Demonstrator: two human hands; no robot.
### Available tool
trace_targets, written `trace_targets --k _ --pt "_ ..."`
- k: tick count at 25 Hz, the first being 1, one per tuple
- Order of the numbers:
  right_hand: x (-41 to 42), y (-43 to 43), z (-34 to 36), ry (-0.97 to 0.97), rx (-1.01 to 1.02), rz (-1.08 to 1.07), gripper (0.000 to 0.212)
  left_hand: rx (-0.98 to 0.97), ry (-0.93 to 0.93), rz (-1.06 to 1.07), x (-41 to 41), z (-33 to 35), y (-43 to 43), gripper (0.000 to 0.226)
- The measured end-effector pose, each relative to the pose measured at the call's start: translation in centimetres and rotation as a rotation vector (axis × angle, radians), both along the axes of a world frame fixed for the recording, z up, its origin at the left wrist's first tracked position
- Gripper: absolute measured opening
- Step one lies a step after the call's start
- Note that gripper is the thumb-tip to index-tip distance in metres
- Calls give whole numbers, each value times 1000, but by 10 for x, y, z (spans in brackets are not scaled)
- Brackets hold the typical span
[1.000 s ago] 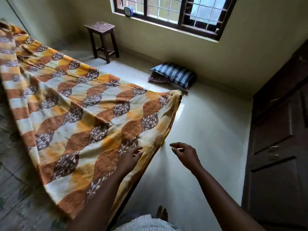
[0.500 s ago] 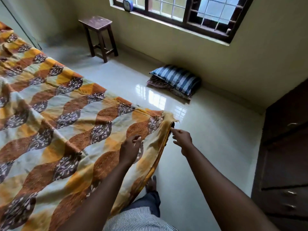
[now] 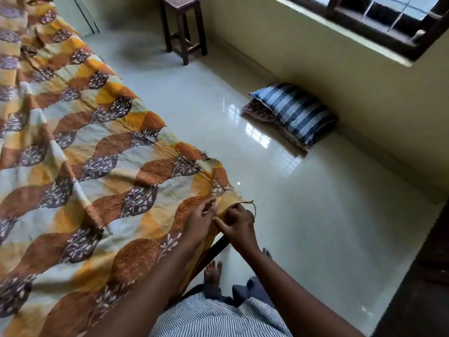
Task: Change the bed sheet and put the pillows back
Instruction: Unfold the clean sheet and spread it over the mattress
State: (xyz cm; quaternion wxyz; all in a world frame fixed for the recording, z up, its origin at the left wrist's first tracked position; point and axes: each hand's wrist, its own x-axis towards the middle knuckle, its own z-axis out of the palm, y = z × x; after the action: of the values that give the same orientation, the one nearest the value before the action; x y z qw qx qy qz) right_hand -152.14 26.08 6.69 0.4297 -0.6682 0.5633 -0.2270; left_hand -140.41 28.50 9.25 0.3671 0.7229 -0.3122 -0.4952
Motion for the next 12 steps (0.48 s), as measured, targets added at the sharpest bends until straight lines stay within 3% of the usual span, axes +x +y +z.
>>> trace_targets --k 1,5,9,12 --pt "1 -10 4 -37 -25 100 11 -3 52 66 -7 7 -4 33" --pt "-3 -53 16 -219 129 406 24 -37 195 461 -36 26 -5 17" --pt "-10 -83 24 -231 253 595 26 -31 137 661 -55 27 -9 38" --pt "-15 -88 29 -193 211 725 30 -20 110 782 -67 29 -13 28"
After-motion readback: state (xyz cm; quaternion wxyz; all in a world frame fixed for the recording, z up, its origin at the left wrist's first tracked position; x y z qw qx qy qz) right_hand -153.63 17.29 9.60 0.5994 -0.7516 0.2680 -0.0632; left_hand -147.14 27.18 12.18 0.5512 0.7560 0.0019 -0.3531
